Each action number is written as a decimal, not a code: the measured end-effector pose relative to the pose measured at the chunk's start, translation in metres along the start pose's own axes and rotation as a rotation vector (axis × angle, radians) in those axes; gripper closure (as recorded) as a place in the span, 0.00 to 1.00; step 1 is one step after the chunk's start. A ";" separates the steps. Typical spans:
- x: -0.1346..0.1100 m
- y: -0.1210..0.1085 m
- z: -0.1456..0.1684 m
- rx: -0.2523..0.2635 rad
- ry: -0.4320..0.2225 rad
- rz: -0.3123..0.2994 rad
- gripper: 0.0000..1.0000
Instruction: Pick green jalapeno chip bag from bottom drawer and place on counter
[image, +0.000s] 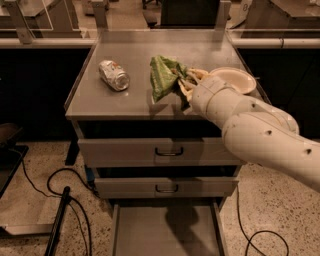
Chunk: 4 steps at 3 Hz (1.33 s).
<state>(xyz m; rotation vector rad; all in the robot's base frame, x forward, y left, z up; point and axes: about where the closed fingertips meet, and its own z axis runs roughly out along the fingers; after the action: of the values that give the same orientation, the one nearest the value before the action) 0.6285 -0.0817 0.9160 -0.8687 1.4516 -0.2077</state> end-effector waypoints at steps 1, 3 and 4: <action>0.007 0.013 0.021 -0.059 0.015 -0.006 1.00; 0.018 0.019 0.050 -0.117 0.037 -0.029 1.00; 0.024 0.001 0.065 -0.100 0.047 -0.047 1.00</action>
Offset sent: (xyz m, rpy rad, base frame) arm 0.0474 0.0224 -0.0436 -0.0748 0.1116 0.1032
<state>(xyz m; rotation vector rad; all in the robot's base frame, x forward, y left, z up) 0.6914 -0.0699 0.8894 -0.9859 1.4965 -0.1929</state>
